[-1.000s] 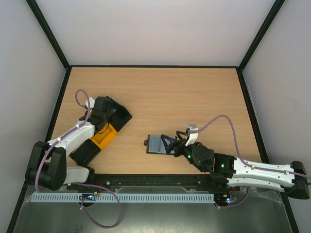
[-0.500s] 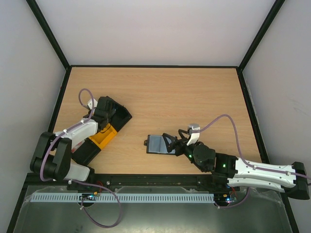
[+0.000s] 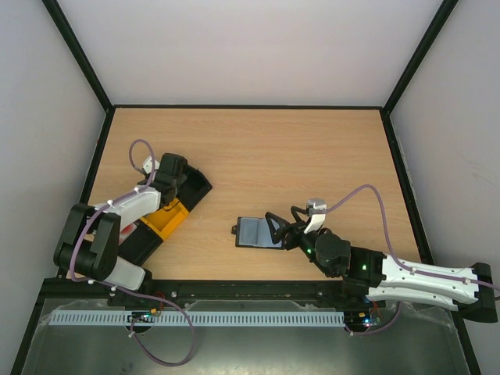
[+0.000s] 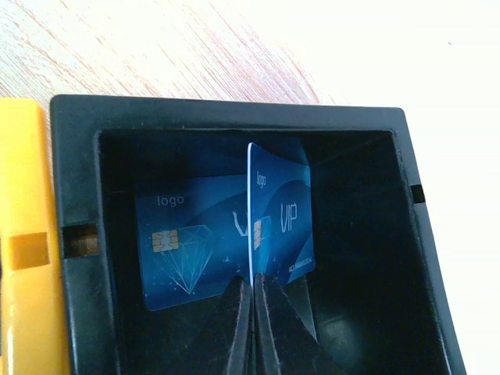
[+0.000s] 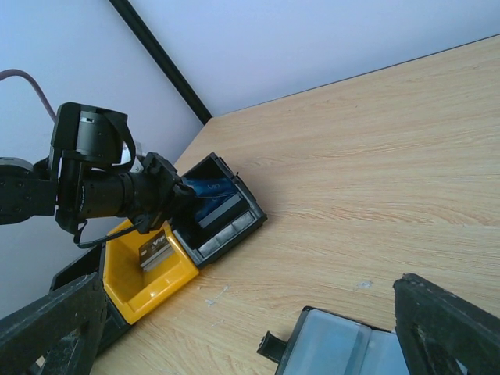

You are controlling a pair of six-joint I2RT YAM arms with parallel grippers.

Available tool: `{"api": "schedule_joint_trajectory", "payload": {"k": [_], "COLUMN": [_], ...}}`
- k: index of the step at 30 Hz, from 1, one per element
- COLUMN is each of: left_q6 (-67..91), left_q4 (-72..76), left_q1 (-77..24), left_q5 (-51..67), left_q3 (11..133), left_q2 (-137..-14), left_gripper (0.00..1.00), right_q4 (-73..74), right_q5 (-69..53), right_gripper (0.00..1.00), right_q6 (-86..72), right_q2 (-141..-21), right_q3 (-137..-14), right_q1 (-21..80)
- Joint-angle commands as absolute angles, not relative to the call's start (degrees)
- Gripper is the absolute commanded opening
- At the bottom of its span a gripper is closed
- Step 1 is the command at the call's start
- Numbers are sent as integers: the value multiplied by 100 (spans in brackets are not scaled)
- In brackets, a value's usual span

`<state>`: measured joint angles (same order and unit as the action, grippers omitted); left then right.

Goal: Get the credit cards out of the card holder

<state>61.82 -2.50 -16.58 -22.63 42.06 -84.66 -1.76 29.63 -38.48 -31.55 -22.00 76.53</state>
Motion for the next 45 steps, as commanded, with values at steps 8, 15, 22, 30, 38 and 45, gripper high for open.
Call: {"api": "schedule_joint_trajectory", "payload": {"k": [8,15,22,30,38,45], "left_q6": [6235,6179,6131,6027,5315,4352], "left_q4": [-604,-738,-915,-1474,-2402,-2721], "left_q1": [-1641,-1678,-1724,-1823,-1898,-1907], "left_q5": [-2672,-2693,-2747,-2916,-2456,-1011], "left_q3": [4370,4441,4551,4773,5138,5042], "left_q2": [-8568,-8491,-8352,-7738,-6785,-5860], "left_gripper": [10,13,18,48,99,100], "right_q4": [-136,-30,163,242,603,456], "right_q5": [3188,3318,3349,3198,2967,2588], "right_gripper": [98,98,98,98,98,98], "right_q6": [-3745,-3669,-3505,-3860,-4255,-4702], "right_q2": [-3085,-3074,-2973,-3064,-4203,-5227], "right_q3": [-2158,-2199,-2349,-2457,-2966,-3130], "right_q1": [7690,7690,7690,7690,7690,7682]}}
